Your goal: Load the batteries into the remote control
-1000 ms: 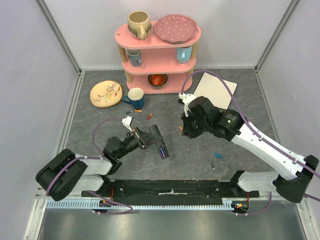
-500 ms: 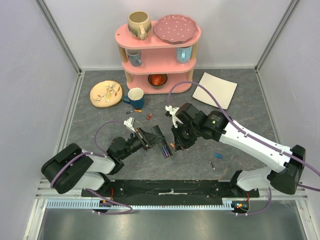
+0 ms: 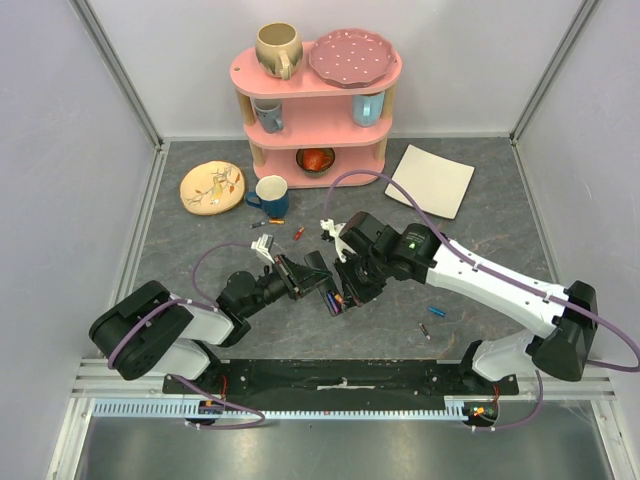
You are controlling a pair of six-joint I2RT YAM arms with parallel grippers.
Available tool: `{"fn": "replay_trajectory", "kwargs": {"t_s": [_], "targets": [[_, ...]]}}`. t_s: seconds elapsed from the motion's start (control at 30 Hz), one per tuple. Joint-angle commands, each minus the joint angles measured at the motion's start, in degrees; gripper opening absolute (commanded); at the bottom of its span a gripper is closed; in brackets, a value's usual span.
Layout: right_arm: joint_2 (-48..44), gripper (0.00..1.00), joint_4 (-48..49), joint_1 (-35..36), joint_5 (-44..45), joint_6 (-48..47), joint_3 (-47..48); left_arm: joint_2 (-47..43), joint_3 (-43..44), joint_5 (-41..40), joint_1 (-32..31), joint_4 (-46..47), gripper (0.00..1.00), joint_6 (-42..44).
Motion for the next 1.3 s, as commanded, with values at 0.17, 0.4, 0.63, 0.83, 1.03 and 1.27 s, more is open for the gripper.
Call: {"fn": "replay_trajectory", "kwargs": {"t_s": [0.17, 0.4, 0.63, 0.83, 1.03, 1.27], "targets": [[1.99, 0.0, 0.97, 0.27, -0.02, -0.07, -1.13, -1.34, 1.72, 2.94, -0.3, 21.19, 0.02, -0.18], [3.66, 0.0, 1.5, 0.27, 0.51, -0.69, -1.31, -2.57, 1.11, 3.82, -0.3, 21.19, 0.02, 0.7], [4.01, 0.0, 2.03, 0.27, 0.69, -0.25, -1.4, -3.36, 0.84, 3.82, -0.3, 21.19, 0.02, 1.32], [3.84, 0.0, 2.03, 0.18, 1.92, 0.37, -1.84, -3.89, 0.49, 3.91, -0.3, 21.19, 0.02, 1.32], [4.63, 0.0, 2.29, 0.18, 2.62, 1.24, -1.66, -5.12, -0.12, 2.86, -1.0, 21.19, 0.02, 2.02], [5.77, 0.0, 2.55, 0.09, 2.89, 2.48, -1.22, -6.44, -1.26, -1.88, -2.67, 21.19, 0.02, 2.99]]}}
